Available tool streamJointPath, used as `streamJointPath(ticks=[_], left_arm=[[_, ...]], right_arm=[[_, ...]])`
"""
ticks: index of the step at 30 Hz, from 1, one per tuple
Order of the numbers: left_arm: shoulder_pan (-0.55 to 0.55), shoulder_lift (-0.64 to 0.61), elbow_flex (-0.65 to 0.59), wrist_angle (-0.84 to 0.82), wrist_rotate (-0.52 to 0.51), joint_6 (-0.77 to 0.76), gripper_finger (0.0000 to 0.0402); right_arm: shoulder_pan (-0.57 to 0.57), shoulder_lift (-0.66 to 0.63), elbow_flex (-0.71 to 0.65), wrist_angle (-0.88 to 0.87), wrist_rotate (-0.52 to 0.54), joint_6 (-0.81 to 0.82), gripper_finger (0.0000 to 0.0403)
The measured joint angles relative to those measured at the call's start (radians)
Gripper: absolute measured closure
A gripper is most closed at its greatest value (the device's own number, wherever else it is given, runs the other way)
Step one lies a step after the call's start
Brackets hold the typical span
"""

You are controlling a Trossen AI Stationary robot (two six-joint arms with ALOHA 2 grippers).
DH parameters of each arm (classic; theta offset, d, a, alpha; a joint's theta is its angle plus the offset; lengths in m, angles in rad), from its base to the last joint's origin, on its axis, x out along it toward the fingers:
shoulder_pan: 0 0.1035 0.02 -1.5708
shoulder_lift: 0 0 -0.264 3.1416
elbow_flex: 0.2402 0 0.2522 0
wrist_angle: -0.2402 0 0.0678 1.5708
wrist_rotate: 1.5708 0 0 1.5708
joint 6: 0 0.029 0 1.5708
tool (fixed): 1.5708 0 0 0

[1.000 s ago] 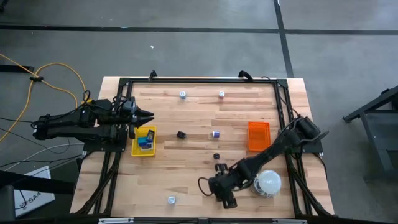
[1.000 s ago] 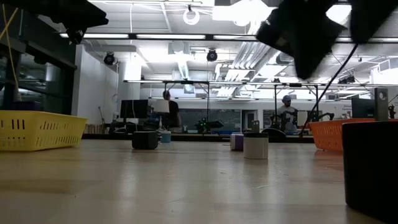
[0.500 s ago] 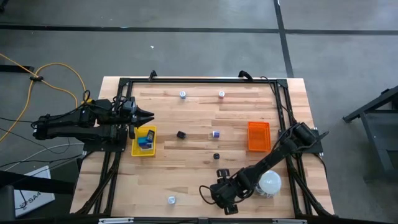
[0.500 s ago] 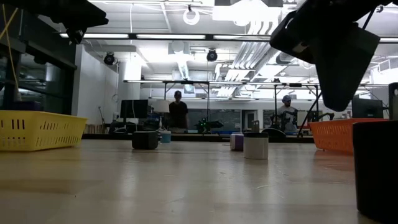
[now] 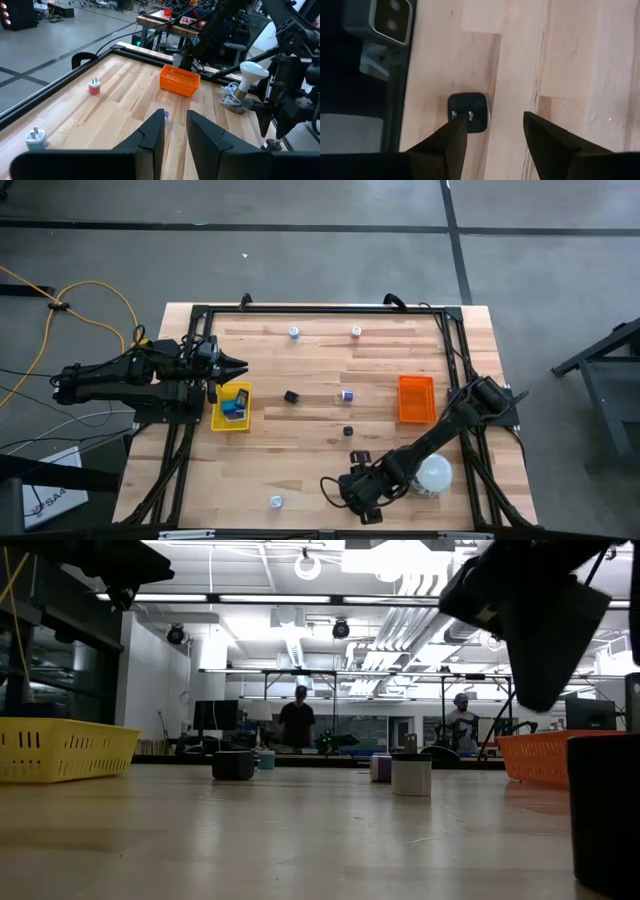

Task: Pick & Place Office items
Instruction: Put the bottom black charger adapter into the orange bin

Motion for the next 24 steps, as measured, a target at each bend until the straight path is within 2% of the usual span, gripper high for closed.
streamJointPath(ticks=[7, 16, 24], left_arm=[[0.0, 0.0, 0.0, 0.0, 0.0, 0.0, 0.0324], [0.0, 0.0, 0.0, 0.0, 0.0, 0.0, 0.0324], [0.0, 0.0, 0.0, 0.0, 0.0, 0.0, 0.0324]], right_arm=[[0.004, -0.04, 0.01, 0.013, 0.012, 0.024, 0.0223], [0.059, -0.032, 0.013, 0.024, 0.041, 0.027, 0.0223], [0.068, -0.029, 0.013, 0.016, 0.081, 0.093, 0.0223]])
